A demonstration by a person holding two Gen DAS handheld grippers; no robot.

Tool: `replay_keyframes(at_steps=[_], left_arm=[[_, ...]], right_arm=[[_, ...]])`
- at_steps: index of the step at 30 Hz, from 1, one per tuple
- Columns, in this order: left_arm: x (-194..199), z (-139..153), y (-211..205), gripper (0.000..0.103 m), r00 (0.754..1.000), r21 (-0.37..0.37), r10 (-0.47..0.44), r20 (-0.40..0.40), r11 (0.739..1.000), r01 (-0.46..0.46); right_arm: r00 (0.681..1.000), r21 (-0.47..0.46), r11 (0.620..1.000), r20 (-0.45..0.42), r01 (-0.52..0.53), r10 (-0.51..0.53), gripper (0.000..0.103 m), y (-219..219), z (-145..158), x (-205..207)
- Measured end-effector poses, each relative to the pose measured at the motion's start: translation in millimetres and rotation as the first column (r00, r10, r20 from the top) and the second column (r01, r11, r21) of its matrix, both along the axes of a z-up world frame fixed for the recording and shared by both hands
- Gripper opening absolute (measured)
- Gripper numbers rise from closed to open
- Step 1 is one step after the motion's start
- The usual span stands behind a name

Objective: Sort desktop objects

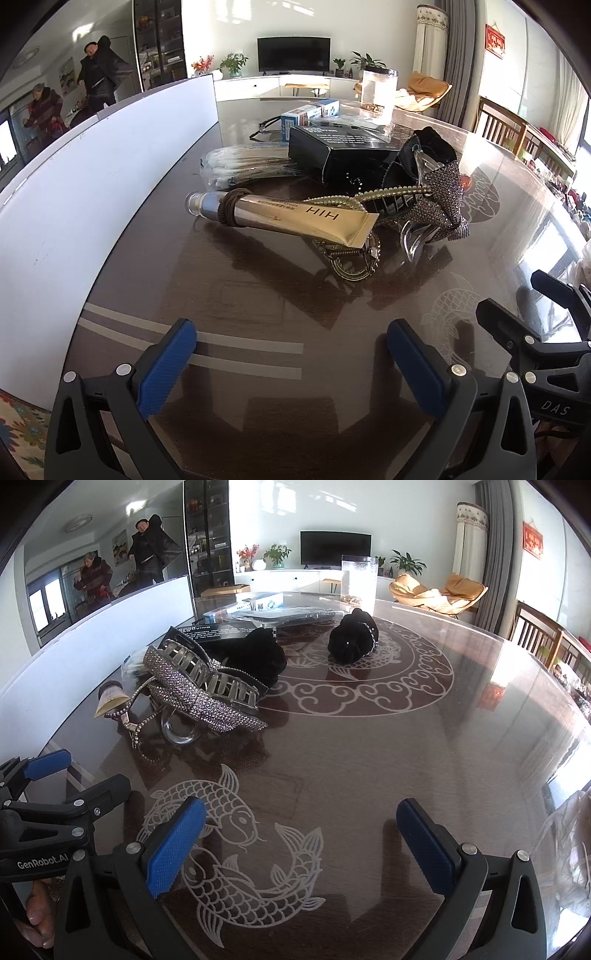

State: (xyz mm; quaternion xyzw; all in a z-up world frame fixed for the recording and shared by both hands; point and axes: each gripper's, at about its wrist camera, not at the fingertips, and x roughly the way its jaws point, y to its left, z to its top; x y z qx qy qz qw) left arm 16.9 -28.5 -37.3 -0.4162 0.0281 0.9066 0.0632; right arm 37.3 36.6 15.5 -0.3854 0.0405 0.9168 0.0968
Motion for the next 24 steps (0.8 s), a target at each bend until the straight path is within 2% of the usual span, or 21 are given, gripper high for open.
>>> replay_keyframes(at_steps=[24], left_arm=[[6.1,5.7,-4.2,0.103,0.999,-0.001,-0.036,-0.004,0.999,0.036]], right_arm=[[1.0,-0.036,0.999,0.021,-0.013,0.014,0.103,4.2,-1.1,-5.1]])
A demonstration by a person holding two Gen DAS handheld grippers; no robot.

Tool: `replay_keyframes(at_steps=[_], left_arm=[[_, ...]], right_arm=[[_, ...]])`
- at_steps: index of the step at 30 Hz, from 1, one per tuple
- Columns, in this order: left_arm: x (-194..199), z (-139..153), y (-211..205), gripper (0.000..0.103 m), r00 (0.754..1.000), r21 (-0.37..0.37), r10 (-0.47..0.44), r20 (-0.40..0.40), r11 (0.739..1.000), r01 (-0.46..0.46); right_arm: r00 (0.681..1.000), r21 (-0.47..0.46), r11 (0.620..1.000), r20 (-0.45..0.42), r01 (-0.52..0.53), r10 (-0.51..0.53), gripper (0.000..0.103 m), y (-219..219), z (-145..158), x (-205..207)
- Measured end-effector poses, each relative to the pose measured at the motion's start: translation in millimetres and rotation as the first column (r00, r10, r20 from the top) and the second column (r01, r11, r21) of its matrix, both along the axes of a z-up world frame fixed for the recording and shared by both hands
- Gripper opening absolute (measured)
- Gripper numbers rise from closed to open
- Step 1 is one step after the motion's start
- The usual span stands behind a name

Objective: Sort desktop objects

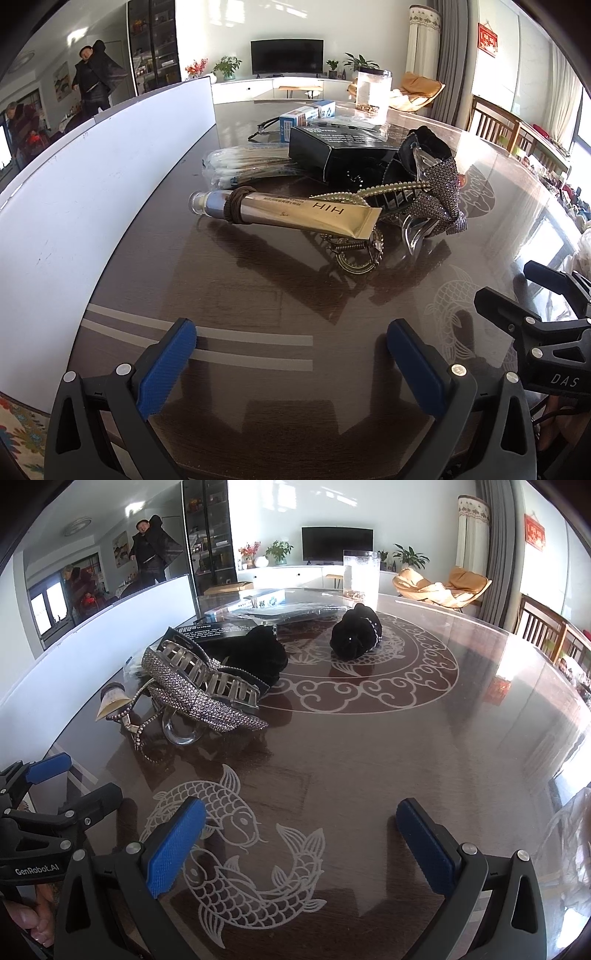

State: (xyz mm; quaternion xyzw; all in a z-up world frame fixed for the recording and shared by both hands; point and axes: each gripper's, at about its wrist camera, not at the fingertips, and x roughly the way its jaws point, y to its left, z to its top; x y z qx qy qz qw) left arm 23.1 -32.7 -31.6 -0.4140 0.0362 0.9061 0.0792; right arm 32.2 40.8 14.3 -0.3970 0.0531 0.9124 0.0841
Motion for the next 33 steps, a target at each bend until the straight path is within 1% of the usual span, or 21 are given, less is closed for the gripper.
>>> replay_keyframes(at_steps=[4,7,11,12,15,19,21,24,29,33], left_arm=[[1.0,0.3,-0.1,0.103,1.0,-0.004,0.002,0.001,1.0,-0.002],[1.1,1.5,-1.8,0.103,1.0,-0.001,0.007,0.001,1.0,-0.007],[-1.7,3.8,-1.6,0.103,0.999,-0.008,-0.021,0.025,1.0,0.022],[-1.4,4.1,-1.7,0.103,0.999,-0.007,-0.031,0.024,0.999,0.032],[-1.0,4.8,-4.1,0.103,0.998,-0.011,-0.038,0.041,0.999,0.038],[-2.0,5.4,-5.2,0.103,0.997,-0.015,-0.041,0.061,0.999,0.042],[-3.5,5.9,-4.3,0.103,0.997,-0.017,-0.041,0.07,0.999,0.042],[-4.3,6.0,-3.4,0.103,0.996,-0.019,-0.044,0.076,0.999,0.046],[-4.8,5.9,-3.1,0.103,0.995,-0.02,-0.045,0.084,0.999,0.047],[-6.7,5.8,-3.3,0.103,0.994,-0.022,-0.049,0.098,0.998,0.051]], right_arm=[[0.996,-0.041,0.996,0.044,-0.074,0.076,0.103,-3.4,3.0,-14.2],[0.987,-0.048,0.991,0.089,-0.127,0.131,0.103,-7.7,5.6,-28.8],[0.962,-0.027,0.974,0.156,-0.223,0.225,0.103,-10.0,2.2,-46.3],[0.957,0.005,0.971,0.172,-0.24,0.236,0.103,-11.8,0.4,-50.5],[0.936,0.001,0.956,0.203,-0.295,0.288,0.103,-13.7,1.7,-64.6],[0.911,-0.004,0.935,0.224,-0.355,0.347,0.103,-23.5,1.0,-81.8],[0.903,-0.005,0.927,0.223,-0.376,0.367,0.103,-27.7,0.6,-90.8],[0.907,-0.002,0.928,0.207,-0.373,0.366,0.103,-28.7,0.2,-102.6],[0.929,0.001,0.946,0.189,-0.326,0.32,0.103,-20.1,1.1,-121.6],[0.947,0.013,0.957,0.146,-0.29,0.285,0.103,-10.6,-1.8,-136.6]])
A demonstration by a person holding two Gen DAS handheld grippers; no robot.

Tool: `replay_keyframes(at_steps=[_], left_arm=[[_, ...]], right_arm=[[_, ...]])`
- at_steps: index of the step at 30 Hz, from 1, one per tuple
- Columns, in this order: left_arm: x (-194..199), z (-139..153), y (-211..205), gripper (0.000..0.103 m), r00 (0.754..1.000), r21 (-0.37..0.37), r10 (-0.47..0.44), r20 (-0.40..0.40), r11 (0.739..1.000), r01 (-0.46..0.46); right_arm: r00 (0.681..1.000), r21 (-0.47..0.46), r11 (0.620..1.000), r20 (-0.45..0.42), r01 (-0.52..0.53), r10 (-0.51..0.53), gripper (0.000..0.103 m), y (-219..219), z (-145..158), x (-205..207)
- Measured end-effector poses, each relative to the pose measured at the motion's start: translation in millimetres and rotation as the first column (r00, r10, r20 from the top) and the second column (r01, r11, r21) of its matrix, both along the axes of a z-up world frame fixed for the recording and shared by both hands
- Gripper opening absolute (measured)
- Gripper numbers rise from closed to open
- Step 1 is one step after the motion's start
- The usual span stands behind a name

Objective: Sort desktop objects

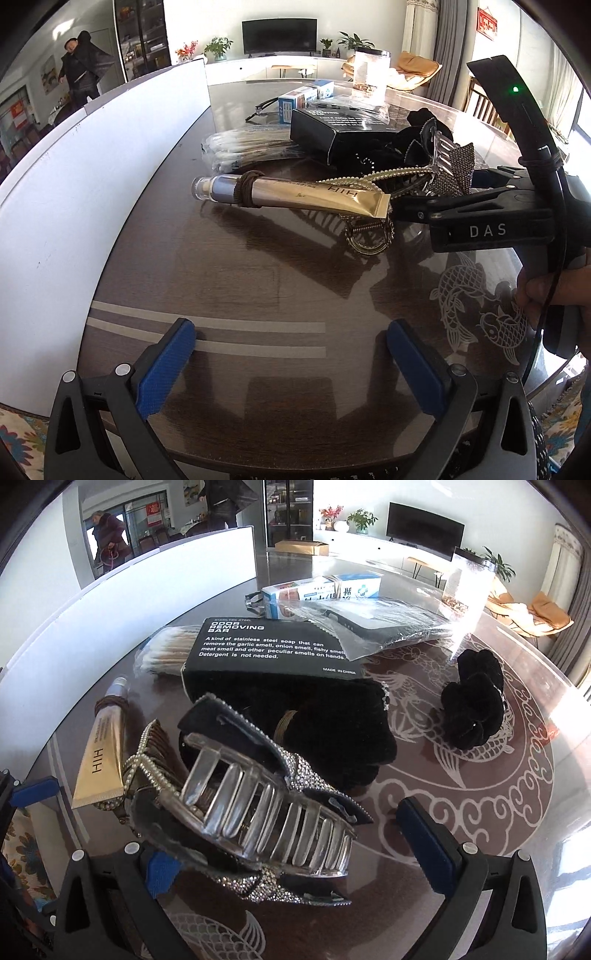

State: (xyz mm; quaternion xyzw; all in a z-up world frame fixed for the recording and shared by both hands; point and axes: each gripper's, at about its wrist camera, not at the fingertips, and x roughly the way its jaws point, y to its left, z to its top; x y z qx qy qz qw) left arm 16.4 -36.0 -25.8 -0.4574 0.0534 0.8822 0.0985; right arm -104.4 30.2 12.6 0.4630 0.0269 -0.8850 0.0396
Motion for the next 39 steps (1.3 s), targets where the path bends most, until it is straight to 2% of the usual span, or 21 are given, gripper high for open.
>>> replay_keyframes(at_steps=[4,39], left_arm=[[-4.4,0.4,-0.7,0.103,1.0,-0.002,0.0,0.015,1.0,0.0],[-2.3,4.3,-3.2,0.103,0.998,-0.013,-0.004,0.068,1.0,0.005]], right_arm=[[0.999,-0.004,0.999,-0.01,0.04,-0.04,0.103,9.5,0.0,-9.3],[0.999,-0.004,0.999,-0.011,0.044,-0.044,0.103,9.4,-0.1,-9.5]])
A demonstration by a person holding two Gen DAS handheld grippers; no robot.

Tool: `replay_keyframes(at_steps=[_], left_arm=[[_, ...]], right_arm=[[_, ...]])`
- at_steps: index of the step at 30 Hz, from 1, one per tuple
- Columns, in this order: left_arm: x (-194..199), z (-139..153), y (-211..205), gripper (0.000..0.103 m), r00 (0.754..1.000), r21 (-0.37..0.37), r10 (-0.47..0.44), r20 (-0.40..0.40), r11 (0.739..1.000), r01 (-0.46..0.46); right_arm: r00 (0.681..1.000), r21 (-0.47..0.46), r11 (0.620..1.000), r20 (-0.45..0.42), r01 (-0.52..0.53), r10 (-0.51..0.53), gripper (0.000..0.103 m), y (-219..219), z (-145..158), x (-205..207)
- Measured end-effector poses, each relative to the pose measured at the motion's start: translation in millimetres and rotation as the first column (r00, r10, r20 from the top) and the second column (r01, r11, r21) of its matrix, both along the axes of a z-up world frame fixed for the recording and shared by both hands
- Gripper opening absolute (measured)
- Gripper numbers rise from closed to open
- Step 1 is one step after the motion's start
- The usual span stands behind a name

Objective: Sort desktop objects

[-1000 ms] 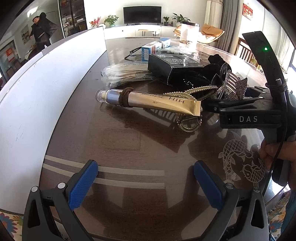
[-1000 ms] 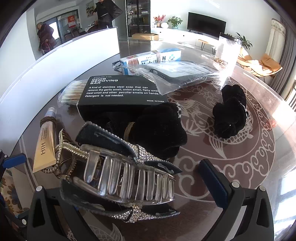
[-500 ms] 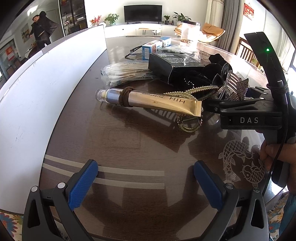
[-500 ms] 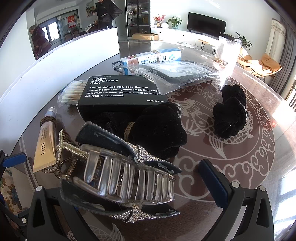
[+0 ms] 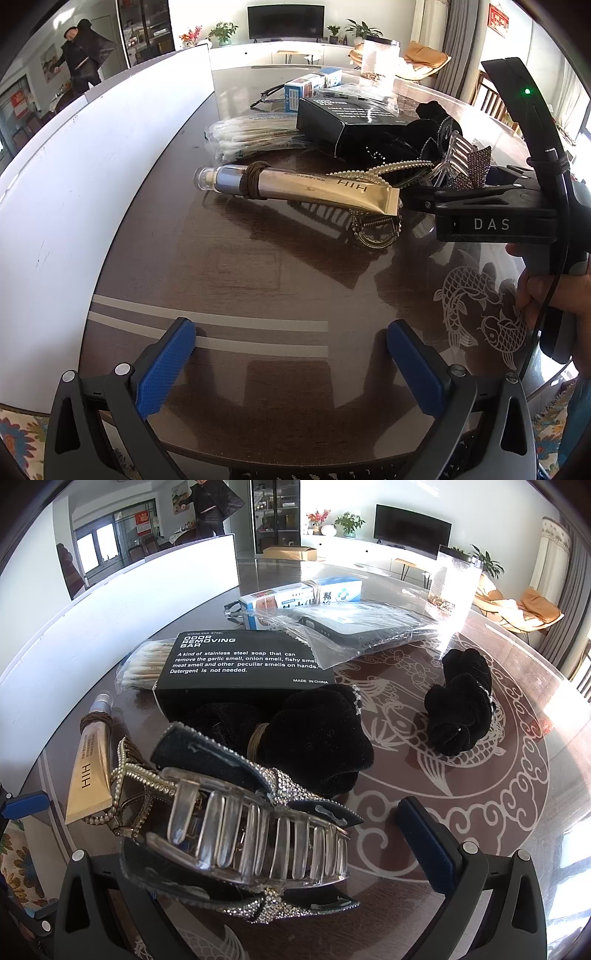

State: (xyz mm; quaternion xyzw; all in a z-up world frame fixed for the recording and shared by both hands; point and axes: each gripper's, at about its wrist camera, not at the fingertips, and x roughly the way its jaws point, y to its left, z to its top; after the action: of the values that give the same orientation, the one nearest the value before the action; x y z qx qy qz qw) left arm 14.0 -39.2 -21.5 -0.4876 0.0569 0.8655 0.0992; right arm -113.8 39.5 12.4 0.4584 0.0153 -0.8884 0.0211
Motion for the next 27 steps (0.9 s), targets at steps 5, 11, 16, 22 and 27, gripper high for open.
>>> replay_keyframes(at_steps=[5,11,16,22,27], left_arm=[[3.3,2.2,-9.8,0.103,0.999,0.008,0.001,0.036,1.0,-0.001],[6.0,9.6,-38.3,0.103,0.996,0.194,0.063,0.067,0.978,-0.075],[-29.2,20.5,-40.1,0.103,0.984,0.335,0.125,0.127,0.928,-0.161],[-79.9,26.4,-13.7,0.103,0.948,0.289,0.294,0.117,0.904,-0.316],[-84.0,15.7,-14.8,0.103,0.939,0.183,0.319,0.127,0.923,-0.338]], right_arm=[[0.999,0.003,0.999,0.005,-0.039,0.039,0.103,2.0,0.4,2.1],[0.999,-0.006,0.999,0.0,-0.036,0.036,0.103,27.2,-1.4,14.6],[1.0,0.005,1.0,-0.001,-0.013,0.013,0.103,28.3,-1.7,11.1],[1.0,0.005,1.0,-0.001,-0.013,0.013,0.103,28.3,-1.7,11.3],[1.0,0.005,1.0,-0.001,-0.012,0.012,0.103,28.4,-1.7,11.8]])
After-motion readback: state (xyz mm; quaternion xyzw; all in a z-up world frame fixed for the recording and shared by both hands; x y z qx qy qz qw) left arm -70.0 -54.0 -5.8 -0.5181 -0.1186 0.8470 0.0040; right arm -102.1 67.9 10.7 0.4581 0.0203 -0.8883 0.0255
